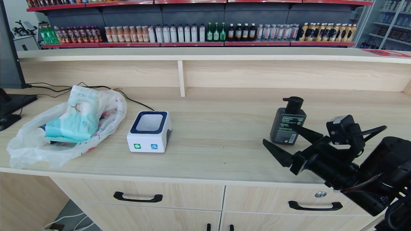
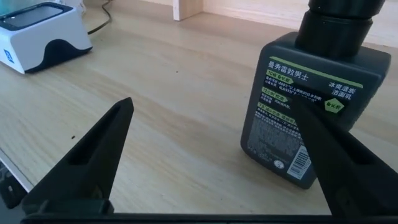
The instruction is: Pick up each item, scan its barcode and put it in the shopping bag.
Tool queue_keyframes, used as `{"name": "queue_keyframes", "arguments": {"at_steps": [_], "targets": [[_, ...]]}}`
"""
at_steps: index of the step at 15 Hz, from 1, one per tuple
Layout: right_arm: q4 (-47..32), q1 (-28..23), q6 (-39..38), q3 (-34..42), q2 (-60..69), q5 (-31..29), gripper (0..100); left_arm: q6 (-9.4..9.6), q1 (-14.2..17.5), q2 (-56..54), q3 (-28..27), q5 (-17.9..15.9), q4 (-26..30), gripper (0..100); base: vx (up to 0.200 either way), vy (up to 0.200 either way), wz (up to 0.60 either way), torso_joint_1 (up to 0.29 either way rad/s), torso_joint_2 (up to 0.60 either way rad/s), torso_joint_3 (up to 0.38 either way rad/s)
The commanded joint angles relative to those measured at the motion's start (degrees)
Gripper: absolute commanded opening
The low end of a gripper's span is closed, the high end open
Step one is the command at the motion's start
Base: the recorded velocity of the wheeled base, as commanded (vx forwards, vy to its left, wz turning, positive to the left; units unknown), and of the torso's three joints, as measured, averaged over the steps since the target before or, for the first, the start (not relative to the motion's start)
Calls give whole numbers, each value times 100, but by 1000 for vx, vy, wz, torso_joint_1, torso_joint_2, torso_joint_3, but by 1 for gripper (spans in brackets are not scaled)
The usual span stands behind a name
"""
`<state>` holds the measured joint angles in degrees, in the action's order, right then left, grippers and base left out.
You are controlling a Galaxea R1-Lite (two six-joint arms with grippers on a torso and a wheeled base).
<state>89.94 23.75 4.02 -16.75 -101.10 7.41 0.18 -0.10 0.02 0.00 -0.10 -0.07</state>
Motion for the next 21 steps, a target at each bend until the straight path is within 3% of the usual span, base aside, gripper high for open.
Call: {"name": "queue_keyframes", "arguments": {"at_steps": [1, 15, 21], "targets": [[6, 25, -7, -13, -59, 6, 100, -1, 1, -2, 0, 1, -1, 100, 0, 0, 0, 0, 0, 0], [6, 288, 46, -716, -683, -179, 100, -1, 1, -2, 0, 1, -1, 100, 0, 0, 0, 0, 0, 0], [6, 684, 72, -171, 73, -249, 100, -1, 1, -2, 0, 1, -1, 100, 0, 0, 0, 0, 0, 0]]}}
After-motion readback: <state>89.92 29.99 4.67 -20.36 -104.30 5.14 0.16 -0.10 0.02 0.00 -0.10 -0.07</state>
